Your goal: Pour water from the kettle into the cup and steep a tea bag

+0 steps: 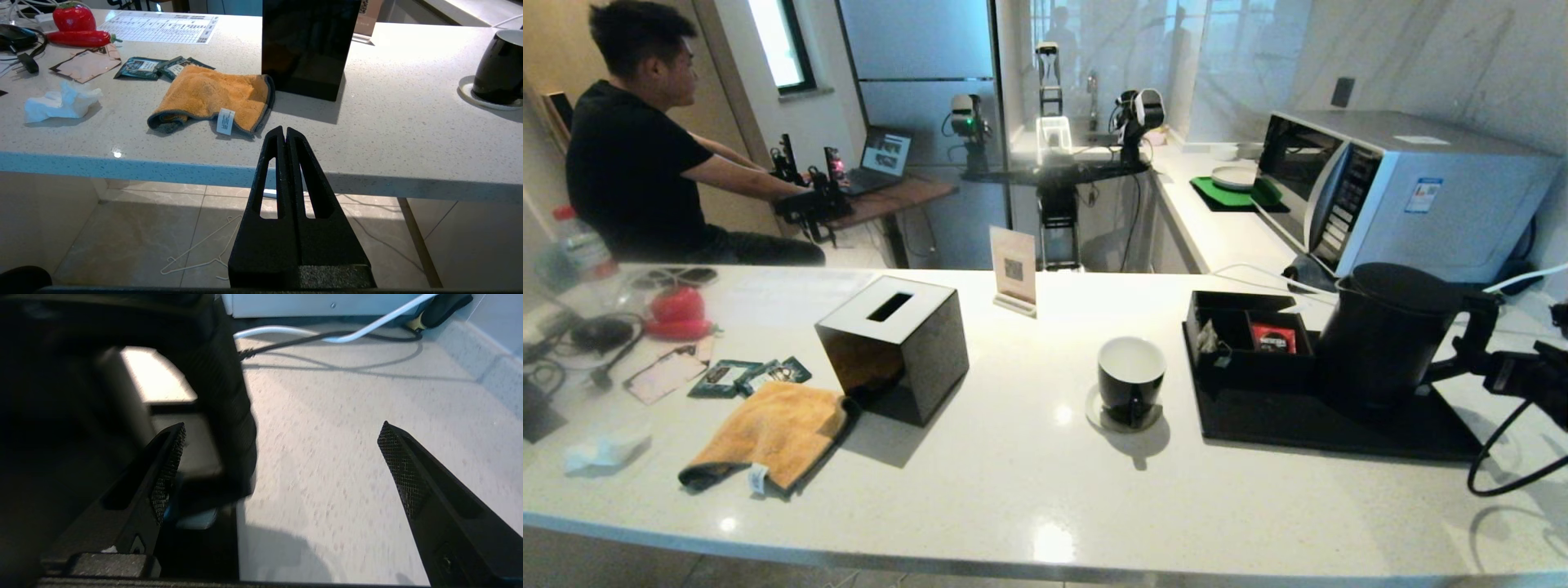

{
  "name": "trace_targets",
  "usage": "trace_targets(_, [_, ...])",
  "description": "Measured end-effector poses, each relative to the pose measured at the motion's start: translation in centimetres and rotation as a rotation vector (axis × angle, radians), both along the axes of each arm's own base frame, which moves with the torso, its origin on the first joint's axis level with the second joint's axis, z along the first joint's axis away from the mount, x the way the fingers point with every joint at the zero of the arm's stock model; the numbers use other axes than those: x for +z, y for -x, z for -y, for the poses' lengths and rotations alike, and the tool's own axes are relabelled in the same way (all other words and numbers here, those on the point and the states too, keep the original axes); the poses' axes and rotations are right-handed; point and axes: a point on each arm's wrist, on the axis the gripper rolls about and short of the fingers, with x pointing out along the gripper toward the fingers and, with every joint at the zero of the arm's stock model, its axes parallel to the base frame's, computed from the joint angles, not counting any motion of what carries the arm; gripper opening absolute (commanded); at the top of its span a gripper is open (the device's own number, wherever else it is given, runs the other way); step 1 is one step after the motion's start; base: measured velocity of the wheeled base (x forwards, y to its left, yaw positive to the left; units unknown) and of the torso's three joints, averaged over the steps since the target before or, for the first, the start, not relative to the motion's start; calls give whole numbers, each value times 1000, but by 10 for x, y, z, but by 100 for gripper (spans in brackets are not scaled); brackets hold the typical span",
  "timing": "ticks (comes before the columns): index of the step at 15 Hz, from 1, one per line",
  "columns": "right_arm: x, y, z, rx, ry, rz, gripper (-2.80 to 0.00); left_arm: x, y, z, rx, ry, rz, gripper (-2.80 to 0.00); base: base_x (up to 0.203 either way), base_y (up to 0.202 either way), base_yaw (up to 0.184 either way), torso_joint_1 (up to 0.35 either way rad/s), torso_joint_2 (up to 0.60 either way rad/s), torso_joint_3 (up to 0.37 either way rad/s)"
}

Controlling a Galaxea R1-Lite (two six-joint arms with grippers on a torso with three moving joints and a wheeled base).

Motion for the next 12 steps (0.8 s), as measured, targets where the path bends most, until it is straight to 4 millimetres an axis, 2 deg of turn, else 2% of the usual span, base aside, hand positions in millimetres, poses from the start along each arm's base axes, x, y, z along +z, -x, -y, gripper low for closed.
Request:
trace_targets(8, [-8,-27,6,17,9,21,0,0,0,0,0,0,0,-280,0,0,0,0,0,0])
trace_targets(12, [-6,-44,8,-11,29,56,0,0,0,0,0,0,0,-280,0,0,0,0,0,0])
